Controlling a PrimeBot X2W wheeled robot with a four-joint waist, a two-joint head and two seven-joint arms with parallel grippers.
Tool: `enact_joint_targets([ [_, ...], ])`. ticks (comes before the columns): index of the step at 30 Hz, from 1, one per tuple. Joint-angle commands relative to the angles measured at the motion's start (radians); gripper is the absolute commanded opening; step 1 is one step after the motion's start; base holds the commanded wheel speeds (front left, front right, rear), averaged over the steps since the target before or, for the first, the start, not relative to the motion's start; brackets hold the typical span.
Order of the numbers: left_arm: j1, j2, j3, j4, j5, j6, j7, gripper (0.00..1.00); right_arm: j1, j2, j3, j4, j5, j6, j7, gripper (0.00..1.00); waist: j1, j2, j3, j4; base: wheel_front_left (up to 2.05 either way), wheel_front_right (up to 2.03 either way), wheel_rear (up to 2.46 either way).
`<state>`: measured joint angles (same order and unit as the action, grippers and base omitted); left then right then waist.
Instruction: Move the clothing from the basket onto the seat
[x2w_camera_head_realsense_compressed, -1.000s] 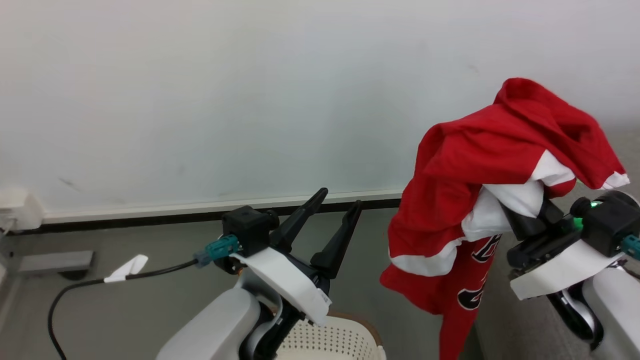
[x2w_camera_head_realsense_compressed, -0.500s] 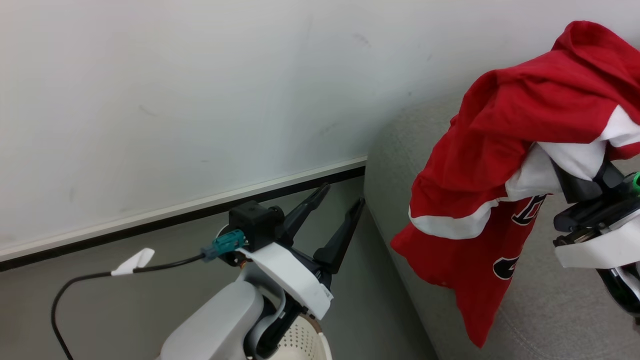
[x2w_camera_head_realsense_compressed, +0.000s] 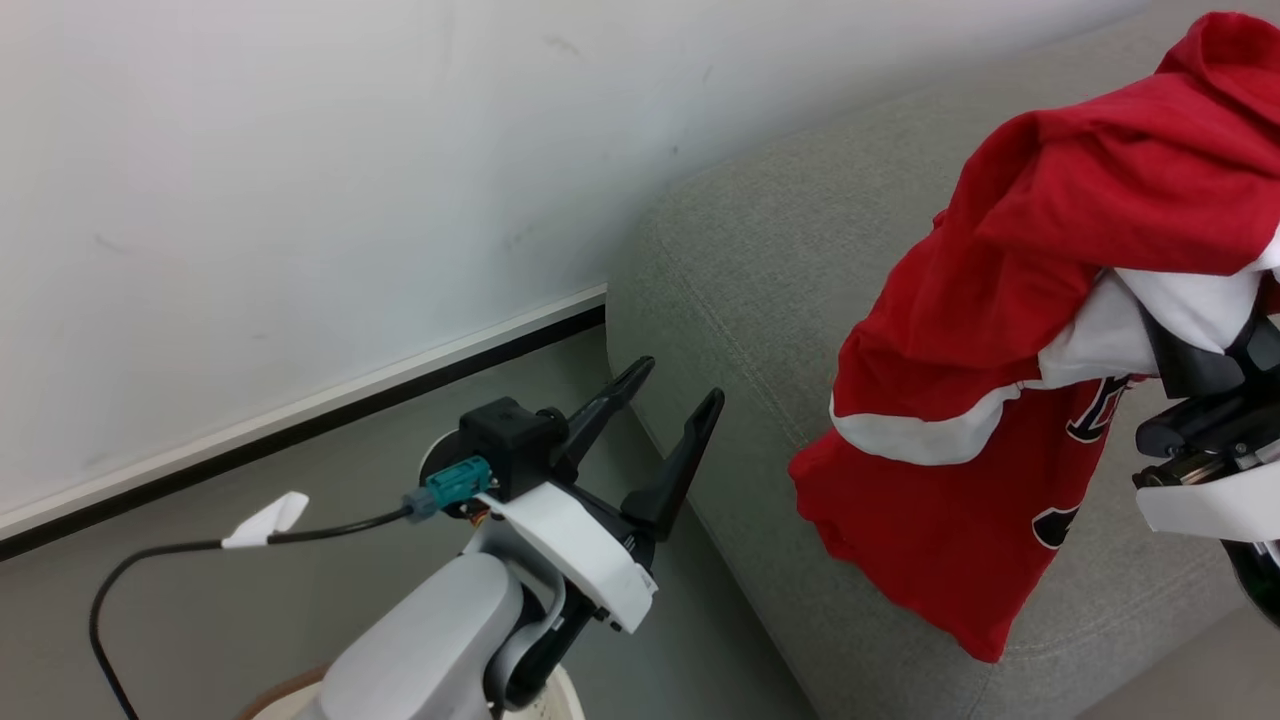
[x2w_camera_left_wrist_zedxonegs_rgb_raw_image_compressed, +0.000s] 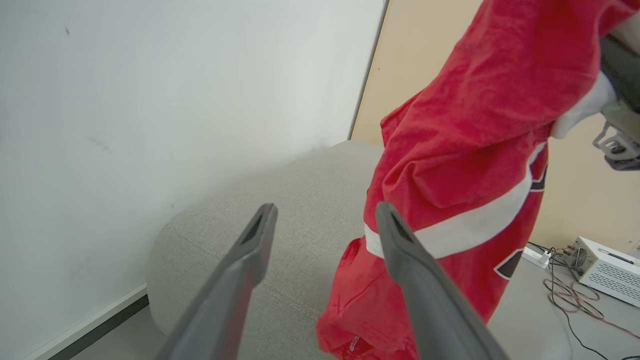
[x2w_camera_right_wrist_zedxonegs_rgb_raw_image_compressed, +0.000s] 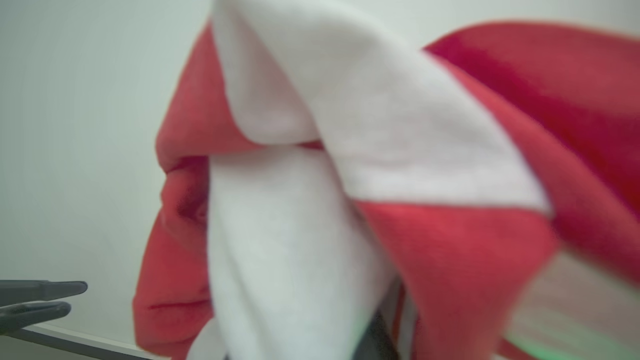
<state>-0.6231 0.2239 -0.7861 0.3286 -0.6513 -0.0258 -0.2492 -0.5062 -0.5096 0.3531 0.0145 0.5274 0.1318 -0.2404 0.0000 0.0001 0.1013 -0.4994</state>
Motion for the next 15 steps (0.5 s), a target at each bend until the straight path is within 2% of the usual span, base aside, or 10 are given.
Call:
enact_joint_targets([
  [1,-0.002,0.005,0.001,0.006,0.005,0.000,-0.007,1.00,0.009,-0.001,-0.010,-0.009,-0.013,-0.002,0.000,0.00,0.0000,-0.0001,0.006,-0.011,0.00,0.00,0.00],
  [8,-0.004,0.002,-0.008,0.008,0.026,-0.004,-0.010,1.00,0.012,0.005,-0.038,-0.030,-0.014,-0.002,0.010,0.00,0.0000,-0.0001,0.022,-0.024,0.00,0.00,0.00],
  [15,-0.015,-0.004,-0.022,0.007,0.036,-0.013,-0.007,1.00,-0.086,-0.033,-0.049,-0.019,0.011,-0.002,0.019,0.00,0.0000,-0.0001,0.064,-0.002,0.00,0.00,0.00],
])
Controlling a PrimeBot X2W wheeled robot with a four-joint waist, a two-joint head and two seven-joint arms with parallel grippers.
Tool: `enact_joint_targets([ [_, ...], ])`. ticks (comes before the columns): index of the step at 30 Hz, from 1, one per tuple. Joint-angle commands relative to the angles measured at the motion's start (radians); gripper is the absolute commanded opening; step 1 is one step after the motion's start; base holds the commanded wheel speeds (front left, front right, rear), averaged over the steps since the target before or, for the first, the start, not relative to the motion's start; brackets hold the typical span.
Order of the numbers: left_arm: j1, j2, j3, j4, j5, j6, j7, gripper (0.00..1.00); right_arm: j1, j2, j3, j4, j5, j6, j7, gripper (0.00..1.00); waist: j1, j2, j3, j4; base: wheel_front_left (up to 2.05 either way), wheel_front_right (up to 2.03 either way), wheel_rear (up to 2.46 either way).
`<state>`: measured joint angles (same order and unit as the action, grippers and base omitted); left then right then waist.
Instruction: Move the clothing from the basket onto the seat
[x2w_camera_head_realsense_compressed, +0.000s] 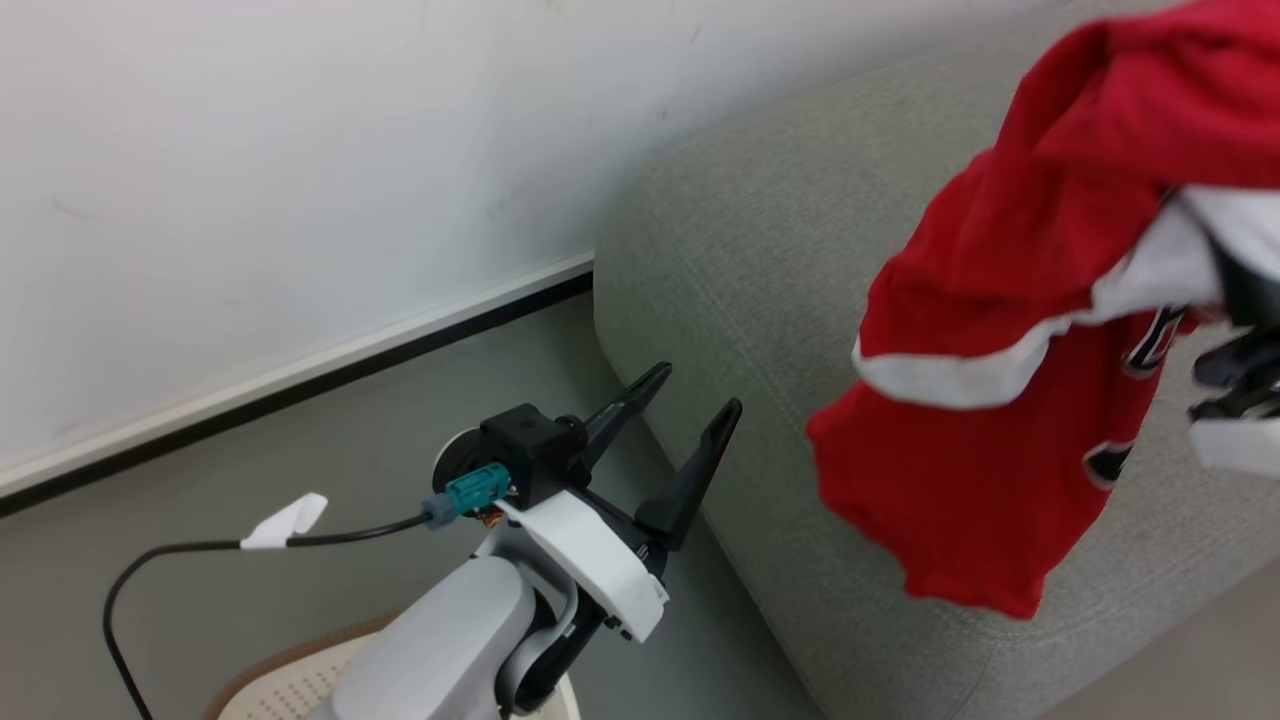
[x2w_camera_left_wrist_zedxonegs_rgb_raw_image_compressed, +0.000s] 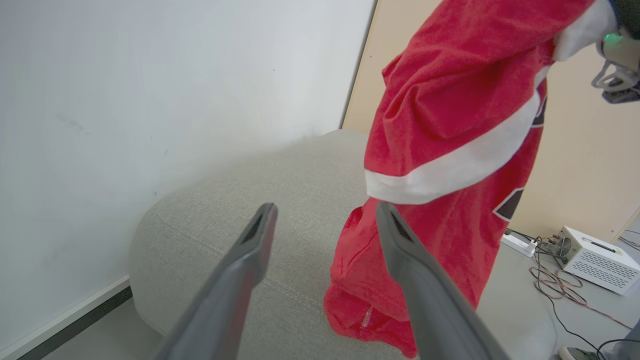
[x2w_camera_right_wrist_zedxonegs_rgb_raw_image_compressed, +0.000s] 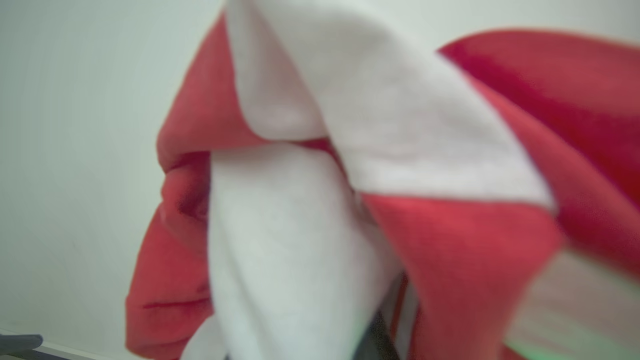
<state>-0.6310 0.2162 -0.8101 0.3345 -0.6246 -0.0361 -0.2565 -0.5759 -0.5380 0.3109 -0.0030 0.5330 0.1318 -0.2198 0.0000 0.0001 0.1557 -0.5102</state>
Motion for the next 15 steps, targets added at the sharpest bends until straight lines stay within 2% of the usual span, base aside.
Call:
enact_joint_targets([
  [1,-0.010,0.005,-0.001,0.002,0.012,-0.004,0.003,1.00,-0.037,-0.019,-0.009,0.003,0.010,-0.002,0.002,0.00,0.0000,-0.0001,0.018,0.013,0.00,0.00,0.00],
  [15,-0.086,0.006,-0.026,-0.013,0.036,-0.011,0.040,1.00,-0.331,-0.207,-0.034,0.136,0.156,-0.002,0.008,0.00,0.0000,-0.0001,0.180,0.102,0.00,0.00,0.00],
])
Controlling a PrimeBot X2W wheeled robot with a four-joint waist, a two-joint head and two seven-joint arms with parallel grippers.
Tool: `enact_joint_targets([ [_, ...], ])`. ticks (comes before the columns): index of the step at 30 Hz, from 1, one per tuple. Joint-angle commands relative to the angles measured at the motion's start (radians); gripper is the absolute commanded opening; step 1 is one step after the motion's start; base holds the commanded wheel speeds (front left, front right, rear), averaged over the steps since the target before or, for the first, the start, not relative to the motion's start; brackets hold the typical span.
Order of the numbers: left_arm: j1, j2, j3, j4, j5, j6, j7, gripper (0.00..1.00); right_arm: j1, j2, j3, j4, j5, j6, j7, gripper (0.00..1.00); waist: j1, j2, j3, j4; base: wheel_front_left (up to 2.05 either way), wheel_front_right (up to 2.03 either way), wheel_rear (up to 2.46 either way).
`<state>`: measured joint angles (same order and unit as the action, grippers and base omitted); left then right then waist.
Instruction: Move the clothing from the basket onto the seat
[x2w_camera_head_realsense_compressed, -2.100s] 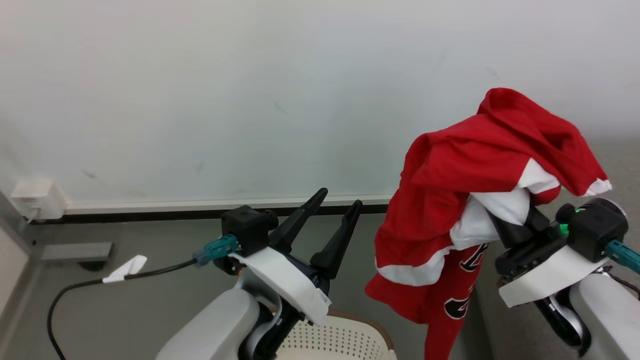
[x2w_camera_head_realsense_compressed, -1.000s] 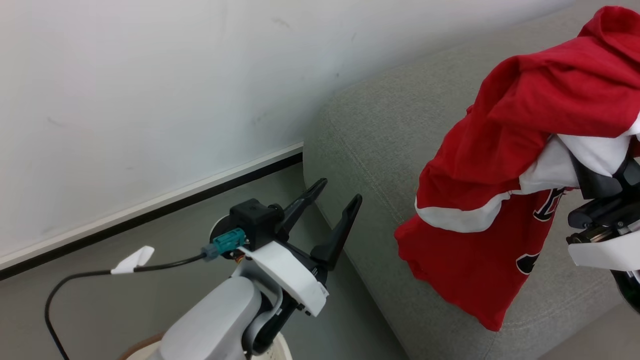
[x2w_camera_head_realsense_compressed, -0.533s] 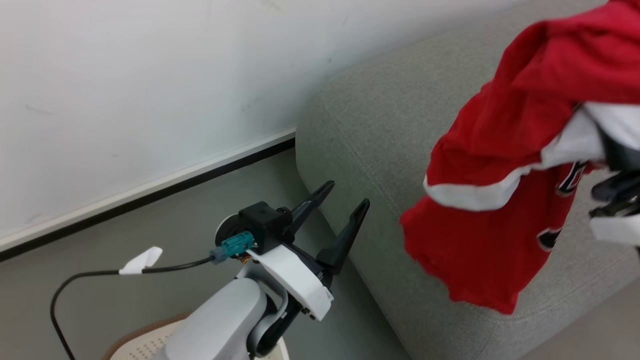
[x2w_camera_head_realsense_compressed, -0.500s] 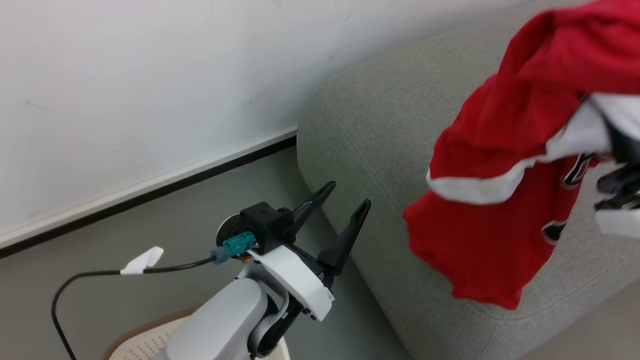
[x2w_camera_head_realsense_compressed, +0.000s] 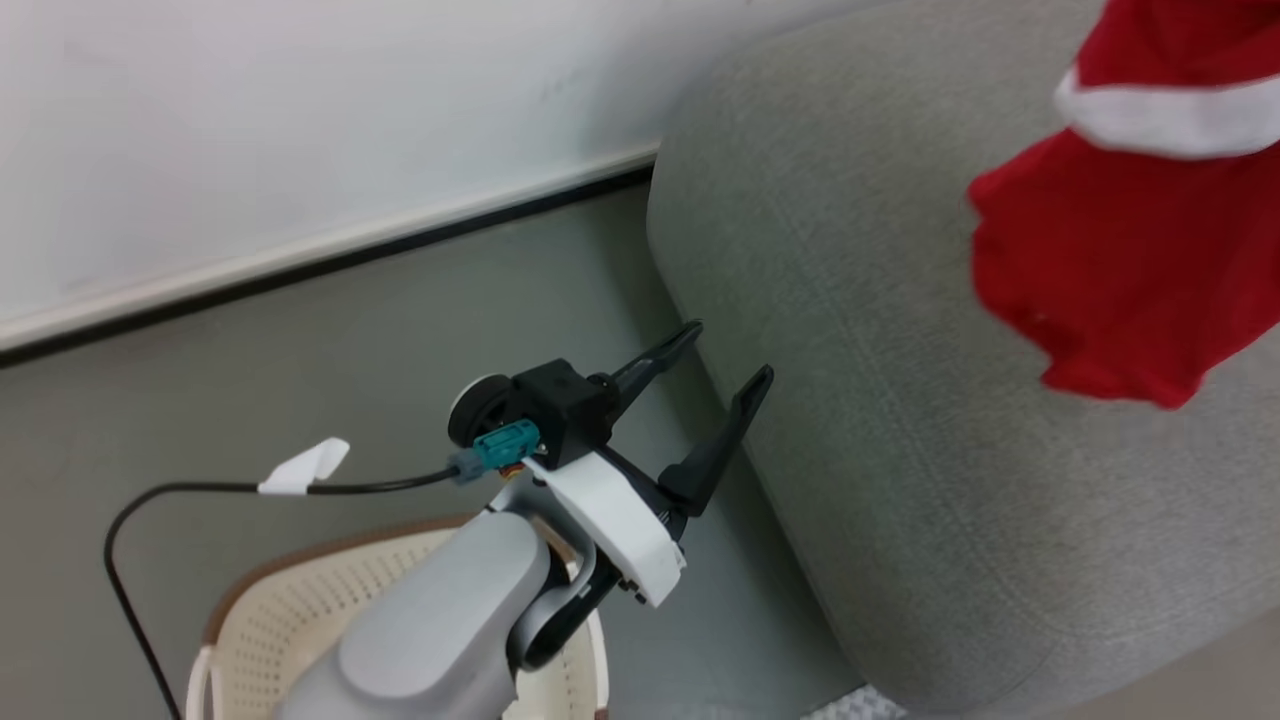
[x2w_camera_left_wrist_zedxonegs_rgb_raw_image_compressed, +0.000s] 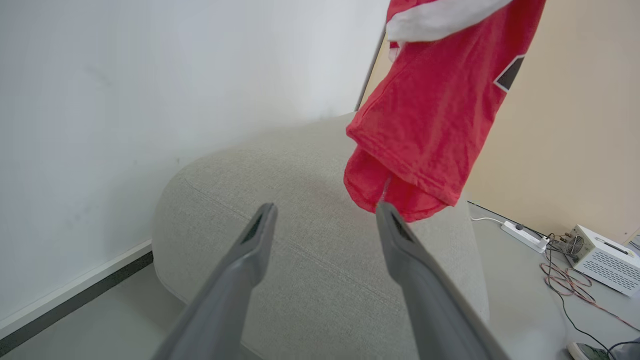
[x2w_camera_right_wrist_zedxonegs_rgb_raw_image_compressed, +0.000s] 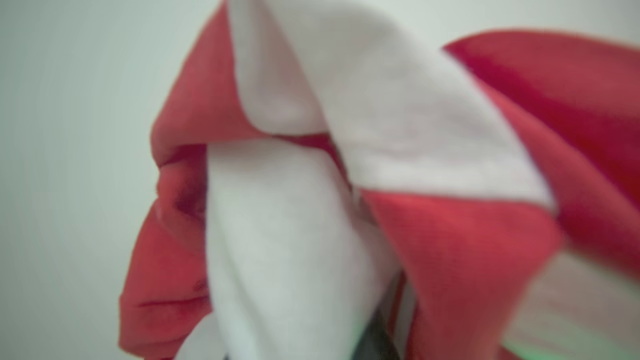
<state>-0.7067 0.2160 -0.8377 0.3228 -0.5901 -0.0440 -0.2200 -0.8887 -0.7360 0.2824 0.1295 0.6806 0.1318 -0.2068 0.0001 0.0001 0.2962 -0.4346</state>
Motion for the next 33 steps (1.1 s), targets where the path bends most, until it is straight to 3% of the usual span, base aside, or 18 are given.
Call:
enact_joint_targets([
  [1,-0.018,0.008,0.000,-0.003,0.005,-0.003,0.005,1.00,-0.038,-0.021,-0.007,0.023,0.021,-0.002,-0.009,0.00,-0.0001,-0.0001,0.055,0.033,0.00,0.00,0.00],
  [8,-0.077,0.013,-0.015,-0.025,0.033,-0.005,0.039,1.00,-0.137,-0.085,-0.006,0.116,0.095,-0.002,-0.037,0.00,-0.0001,-0.0001,0.183,0.071,0.00,0.00,0.00],
  [17,-0.153,0.020,-0.029,-0.039,0.067,-0.001,0.067,1.00,-0.218,-0.077,-0.020,0.212,0.171,-0.002,-0.059,0.00,-0.0001,-0.0001,0.338,0.089,0.00,0.00,0.00],
  [25,-0.189,0.019,-0.040,-0.032,0.086,-0.006,0.057,1.00,-0.140,-0.044,-0.002,0.327,0.191,-0.002,-0.059,0.00,-0.0001,-0.0001,0.386,0.105,0.00,0.00,0.00],
  [33,-0.222,0.011,-0.064,-0.036,0.118,-0.007,0.050,1.00,-0.088,-0.037,0.130,0.496,0.273,-0.002,-0.034,0.00,-0.0001,-0.0001,0.429,0.128,0.00,0.00,0.00],
])
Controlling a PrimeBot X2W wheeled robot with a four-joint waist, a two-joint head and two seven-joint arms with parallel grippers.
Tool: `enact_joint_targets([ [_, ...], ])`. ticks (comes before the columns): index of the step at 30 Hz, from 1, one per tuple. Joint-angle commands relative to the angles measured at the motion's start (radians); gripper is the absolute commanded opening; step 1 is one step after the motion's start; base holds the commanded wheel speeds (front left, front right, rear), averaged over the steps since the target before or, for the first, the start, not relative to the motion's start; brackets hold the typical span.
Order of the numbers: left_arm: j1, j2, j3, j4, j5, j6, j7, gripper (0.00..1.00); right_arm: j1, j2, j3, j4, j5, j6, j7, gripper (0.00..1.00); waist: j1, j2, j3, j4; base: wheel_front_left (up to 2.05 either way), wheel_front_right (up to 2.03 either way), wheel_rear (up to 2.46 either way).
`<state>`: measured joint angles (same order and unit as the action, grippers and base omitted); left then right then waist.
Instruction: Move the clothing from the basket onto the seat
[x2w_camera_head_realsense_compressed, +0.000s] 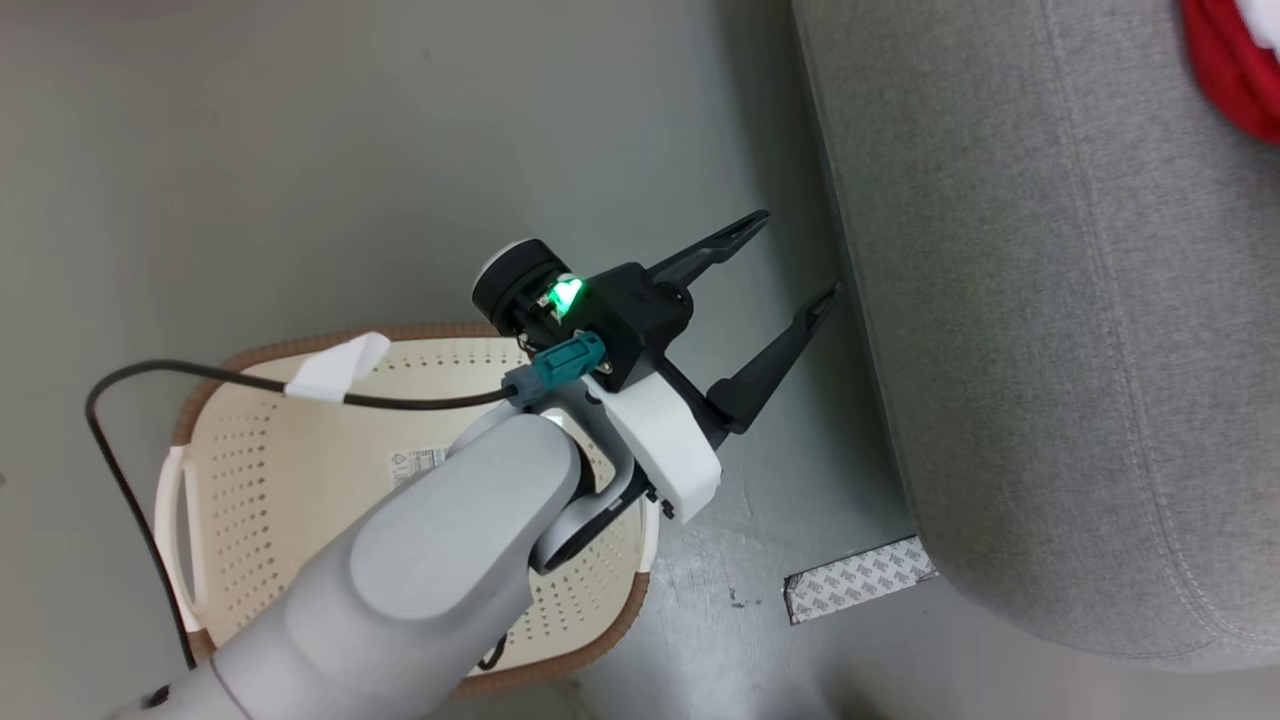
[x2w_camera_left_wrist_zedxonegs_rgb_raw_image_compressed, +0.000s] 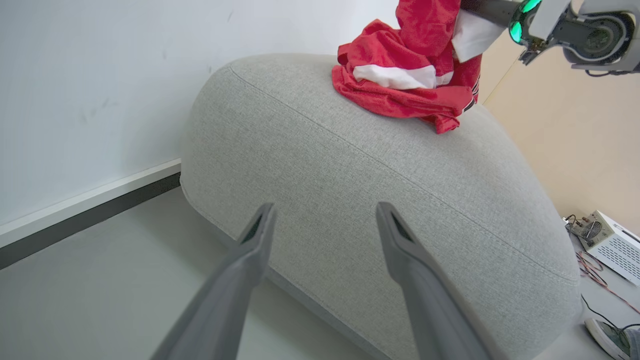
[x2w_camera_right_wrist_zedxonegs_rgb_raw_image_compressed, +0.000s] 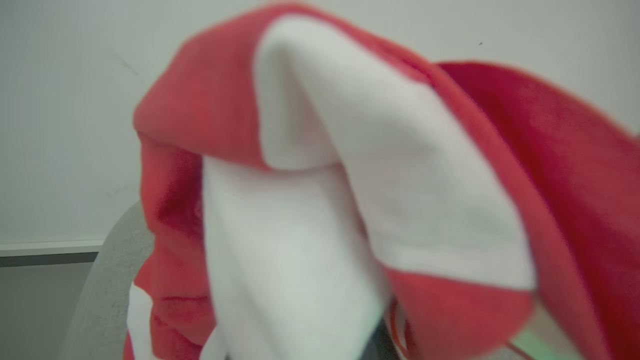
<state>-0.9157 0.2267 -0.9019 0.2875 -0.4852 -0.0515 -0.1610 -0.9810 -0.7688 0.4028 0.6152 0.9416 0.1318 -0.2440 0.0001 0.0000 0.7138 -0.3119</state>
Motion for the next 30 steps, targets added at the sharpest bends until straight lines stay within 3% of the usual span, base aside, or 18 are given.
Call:
enact_joint_targets([
  [1,-0.015,0.000,-0.001,-0.001,0.015,0.001,-0.012,1.00,0.005,-0.003,0.030,0.022,0.023,-0.002,0.008,0.00,-0.0001,0.0000,0.017,0.007,0.00,0.00,0.00],
  [13,-0.025,-0.008,-0.008,0.032,-0.001,-0.008,-0.028,1.00,-0.034,0.023,0.220,0.135,0.182,-0.002,0.255,0.00,-0.0001,0.0000,0.023,0.019,0.00,0.00,0.00],
  [15,-0.025,-0.008,-0.007,0.037,-0.005,-0.007,-0.031,1.00,-0.043,0.023,0.239,0.146,0.205,-0.002,0.287,0.25,-0.0001,0.0000,0.016,0.021,0.00,0.00,0.00],
  [16,-0.024,-0.008,-0.006,0.041,-0.007,-0.008,-0.034,1.00,-0.050,0.021,0.247,0.147,0.215,-0.002,0.299,1.00,-0.0001,0.0000,0.010,0.021,0.00,0.00,0.00],
  [30,0.062,-0.023,0.009,0.114,-0.068,-0.014,-0.082,1.00,-0.013,-0.023,0.340,0.165,0.319,-0.002,0.414,1.00,-0.0001,0.0000,-0.182,0.006,0.00,0.00,0.00],
])
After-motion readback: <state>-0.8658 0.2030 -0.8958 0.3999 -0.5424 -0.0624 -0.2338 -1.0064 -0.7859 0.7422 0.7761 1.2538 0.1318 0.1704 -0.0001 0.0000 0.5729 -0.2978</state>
